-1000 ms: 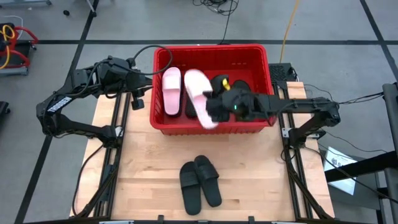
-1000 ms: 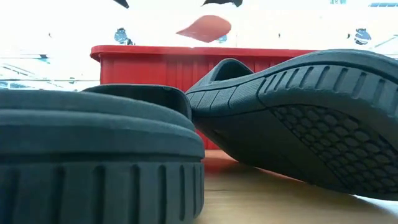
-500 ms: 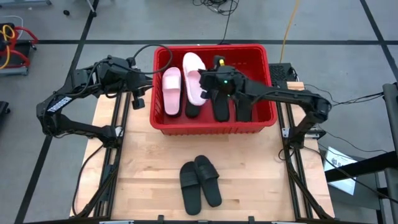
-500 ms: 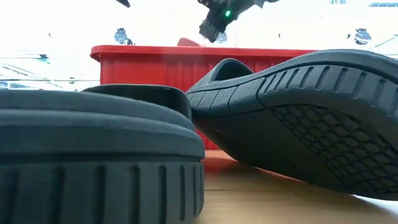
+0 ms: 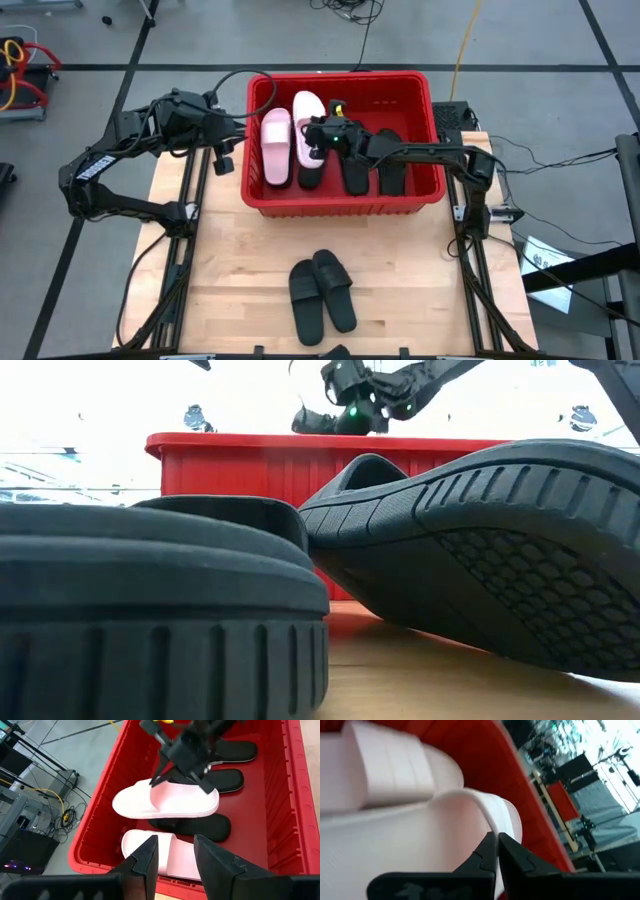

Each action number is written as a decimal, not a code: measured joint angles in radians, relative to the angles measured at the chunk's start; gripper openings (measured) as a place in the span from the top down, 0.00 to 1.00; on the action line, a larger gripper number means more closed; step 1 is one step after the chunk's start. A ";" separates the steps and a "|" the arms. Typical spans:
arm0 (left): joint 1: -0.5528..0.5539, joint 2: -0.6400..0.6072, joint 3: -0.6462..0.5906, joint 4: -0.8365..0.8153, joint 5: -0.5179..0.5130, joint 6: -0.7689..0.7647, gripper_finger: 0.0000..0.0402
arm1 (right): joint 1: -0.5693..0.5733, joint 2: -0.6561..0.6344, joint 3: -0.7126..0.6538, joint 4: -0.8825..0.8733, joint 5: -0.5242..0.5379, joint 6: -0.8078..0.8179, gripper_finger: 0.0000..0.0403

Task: Pick and place slides into bin
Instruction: Put the pink slide into the red container

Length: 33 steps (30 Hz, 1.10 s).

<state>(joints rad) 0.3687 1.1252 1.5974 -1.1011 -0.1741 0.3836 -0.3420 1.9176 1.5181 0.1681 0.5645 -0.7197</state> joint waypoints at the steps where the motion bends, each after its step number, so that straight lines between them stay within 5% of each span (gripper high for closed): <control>1: 0.000 0.000 0.000 0.000 0.000 0.000 0.69 | 0.000 0.013 0.000 -0.001 0.012 0.000 1.00; 25: 0.000 0.000 0.000 0.000 -0.003 0.003 0.69 | 0.047 0.142 0.000 -0.043 0.069 0.035 1.00; 33: 0.000 0.000 0.000 0.000 -0.003 0.002 0.69 | 0.082 0.143 0.000 -0.048 0.166 0.058 1.00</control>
<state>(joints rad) 0.3687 1.1252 1.5974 -1.1015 -0.1768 0.3859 -0.2601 2.0602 1.5185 0.1198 0.7307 -0.6618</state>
